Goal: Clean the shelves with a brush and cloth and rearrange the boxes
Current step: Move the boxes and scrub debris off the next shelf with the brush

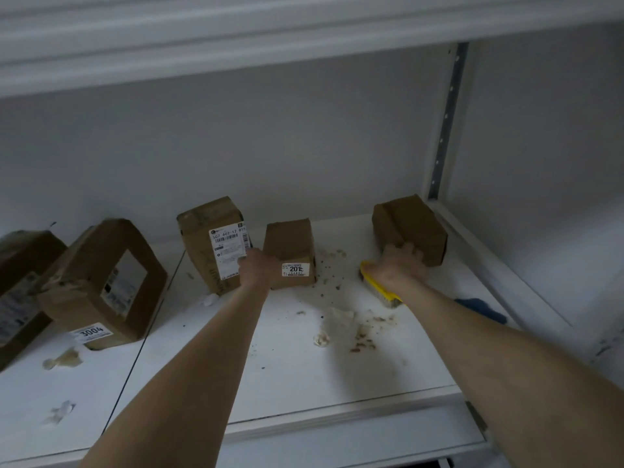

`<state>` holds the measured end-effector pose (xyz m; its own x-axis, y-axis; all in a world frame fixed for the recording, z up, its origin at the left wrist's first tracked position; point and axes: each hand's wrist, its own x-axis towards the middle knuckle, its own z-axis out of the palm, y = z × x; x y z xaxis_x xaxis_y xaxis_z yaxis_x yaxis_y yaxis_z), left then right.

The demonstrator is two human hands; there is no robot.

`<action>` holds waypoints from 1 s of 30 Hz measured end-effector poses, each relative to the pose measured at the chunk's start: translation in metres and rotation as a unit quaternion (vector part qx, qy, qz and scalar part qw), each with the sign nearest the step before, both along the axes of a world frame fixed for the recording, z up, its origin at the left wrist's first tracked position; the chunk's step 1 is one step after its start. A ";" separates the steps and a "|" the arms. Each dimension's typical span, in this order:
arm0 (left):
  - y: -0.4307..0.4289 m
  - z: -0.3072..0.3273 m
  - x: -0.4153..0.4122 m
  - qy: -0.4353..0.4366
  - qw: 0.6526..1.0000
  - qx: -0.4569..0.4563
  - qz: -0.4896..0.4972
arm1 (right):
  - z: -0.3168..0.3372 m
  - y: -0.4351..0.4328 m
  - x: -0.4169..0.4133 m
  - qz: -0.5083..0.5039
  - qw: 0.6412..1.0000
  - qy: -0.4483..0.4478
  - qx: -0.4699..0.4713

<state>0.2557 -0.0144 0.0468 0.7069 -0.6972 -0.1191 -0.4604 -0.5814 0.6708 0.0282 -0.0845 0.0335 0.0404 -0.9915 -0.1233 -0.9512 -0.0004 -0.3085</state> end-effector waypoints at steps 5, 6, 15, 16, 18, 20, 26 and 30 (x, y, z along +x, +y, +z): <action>-0.007 0.000 0.005 0.036 0.999 0.012 -0.009 | 0.012 -0.005 0.054 0.144 0.983 -0.112 0.013; -0.008 0.000 0.006 0.044 0.999 0.011 -0.010 | 0.011 -0.003 0.067 0.147 0.977 -0.150 0.042; -0.020 -0.007 0.023 0.172 0.984 -0.029 -0.041 | -0.003 0.001 0.121 0.073 0.905 -0.368 0.199; -0.022 -0.006 0.021 0.190 0.980 -0.036 -0.045 | -0.003 -0.001 0.120 0.074 0.903 -0.375 0.195; -0.028 0.002 0.013 0.223 0.971 -0.069 -0.057 | -0.002 -0.008 0.115 0.065 0.911 -0.385 0.136; -0.040 0.015 -0.002 0.232 0.963 -0.112 -0.083 | 0.003 -0.017 0.101 0.046 0.914 -0.398 0.060; -0.081 0.049 -0.080 0.244 0.938 -0.158 -0.191 | 0.029 -0.048 0.026 -0.067 0.898 -0.425 -0.094; -0.099 0.055 -0.139 0.285 0.919 -0.126 -0.240 | 0.036 -0.062 -0.028 -0.118 0.901 -0.392 -0.145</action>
<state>0.1167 -0.1135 0.1021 0.1837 -0.9689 -0.1661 -0.1558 -0.1955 0.9683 0.0003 -0.1464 0.0695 -0.2140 -0.9699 0.1162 -0.4244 -0.0148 -0.9053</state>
